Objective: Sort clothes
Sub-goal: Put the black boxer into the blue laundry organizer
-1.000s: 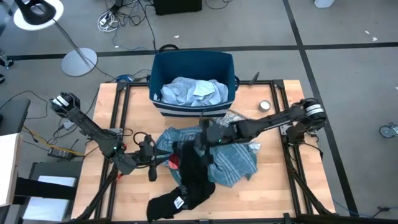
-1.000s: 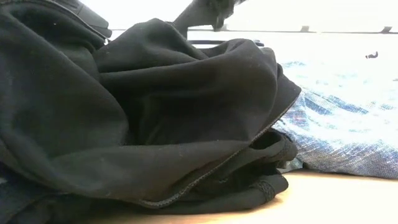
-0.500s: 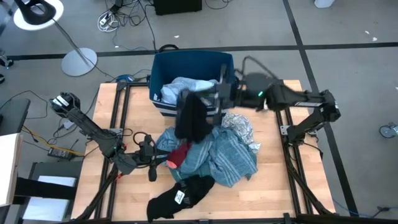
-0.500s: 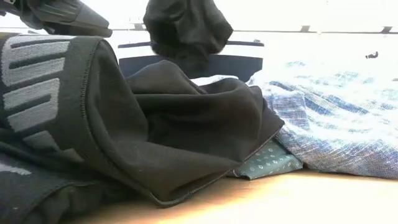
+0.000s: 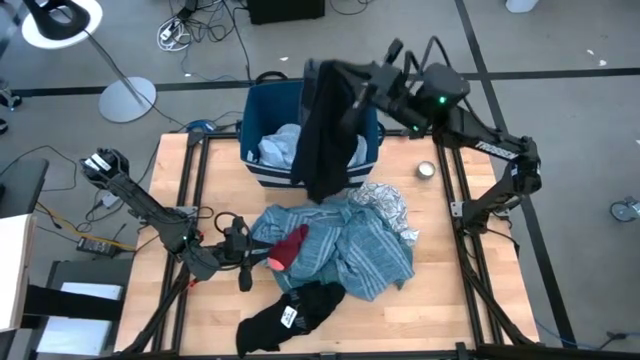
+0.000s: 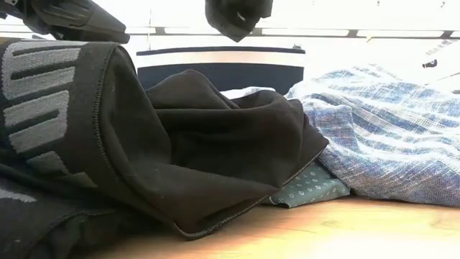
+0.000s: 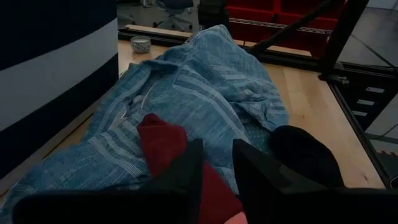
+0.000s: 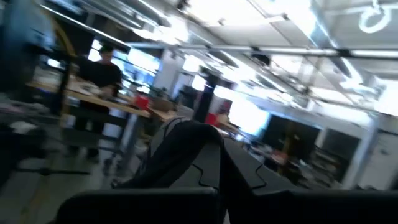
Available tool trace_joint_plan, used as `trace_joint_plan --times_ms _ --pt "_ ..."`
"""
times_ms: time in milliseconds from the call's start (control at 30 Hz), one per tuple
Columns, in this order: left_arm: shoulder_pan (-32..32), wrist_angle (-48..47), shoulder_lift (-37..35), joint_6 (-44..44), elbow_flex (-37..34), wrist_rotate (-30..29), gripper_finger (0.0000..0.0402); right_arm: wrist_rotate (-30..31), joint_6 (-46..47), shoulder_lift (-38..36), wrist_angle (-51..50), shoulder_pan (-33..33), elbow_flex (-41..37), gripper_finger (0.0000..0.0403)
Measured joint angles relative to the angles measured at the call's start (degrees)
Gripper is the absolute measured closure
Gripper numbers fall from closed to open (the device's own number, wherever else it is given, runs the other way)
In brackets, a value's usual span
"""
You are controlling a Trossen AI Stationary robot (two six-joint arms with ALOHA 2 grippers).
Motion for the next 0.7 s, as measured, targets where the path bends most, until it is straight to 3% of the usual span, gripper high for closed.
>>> trace_joint_plan --times_ms 233,467,700 --pt "0.0 -0.5 0.0 0.0 0.0 0.0 0.0310 -1.3 10.7 0.0 -5.2 -4.4 0.0 0.0399" --pt "0.0 -0.5 0.0 0.0 0.0 0.0 0.0310 -2.9 20.5 0.0 -23.2 -4.7 0.0 0.0384" --pt "0.0 -0.4 0.0 -0.2 0.0 0.0 0.0310 -3.9 25.9 -0.2 -40.8 -5.4 0.0 0.0335"
